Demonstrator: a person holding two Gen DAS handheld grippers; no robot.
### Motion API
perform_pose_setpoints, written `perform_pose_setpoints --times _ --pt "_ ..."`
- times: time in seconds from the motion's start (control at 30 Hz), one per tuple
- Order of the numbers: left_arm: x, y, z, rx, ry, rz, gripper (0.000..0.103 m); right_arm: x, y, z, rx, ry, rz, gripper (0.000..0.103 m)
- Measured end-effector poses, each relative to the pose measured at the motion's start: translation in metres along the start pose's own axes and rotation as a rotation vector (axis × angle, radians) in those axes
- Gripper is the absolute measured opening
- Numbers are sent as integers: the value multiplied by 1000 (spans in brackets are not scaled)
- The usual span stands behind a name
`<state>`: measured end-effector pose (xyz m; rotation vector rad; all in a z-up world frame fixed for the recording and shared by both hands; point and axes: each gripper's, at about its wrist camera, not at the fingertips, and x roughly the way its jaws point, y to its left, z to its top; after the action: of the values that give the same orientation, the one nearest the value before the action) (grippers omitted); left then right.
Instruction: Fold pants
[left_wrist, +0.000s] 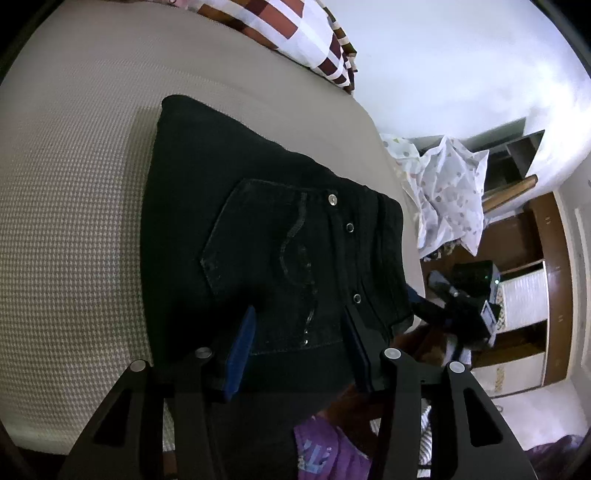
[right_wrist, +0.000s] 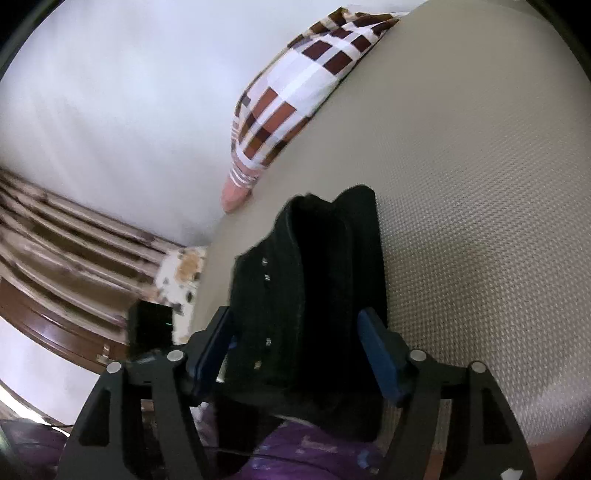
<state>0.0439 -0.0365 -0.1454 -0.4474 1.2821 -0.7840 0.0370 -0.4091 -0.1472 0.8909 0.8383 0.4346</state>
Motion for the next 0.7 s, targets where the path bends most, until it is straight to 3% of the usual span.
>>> perform_pose_setpoints --times 0.07,0.13,0.2,0.3,0.33,0.37,0.53,0.7 --pt "0 1 -1 -1 1 0 49 13 3 -1 -19 30 -15 68" --pt "-1 1 -1 -2 4 2 49 26 10 -1 -80 60 -115 68" --pt "-1 2 -1 -6 4 0 50 30 17 -2 -121 63 -155 68" --pt "2 3 -1 -12 5 3 52 35 20 -2 -147 68 -174 65" --pt "4 3 -1 -14 7 4 52 38 18 -3 -143 74 -182 40" --pt "5 3 0 -16 10 6 52 43 15 -4 -135 99 -196 29" --pt "7 0 1 -19 13 4 52 34 6 -2 -34 67 -93 21" --pt "12 -8 4 1 19 6 53 19 8 -3 29 26 -24 20"
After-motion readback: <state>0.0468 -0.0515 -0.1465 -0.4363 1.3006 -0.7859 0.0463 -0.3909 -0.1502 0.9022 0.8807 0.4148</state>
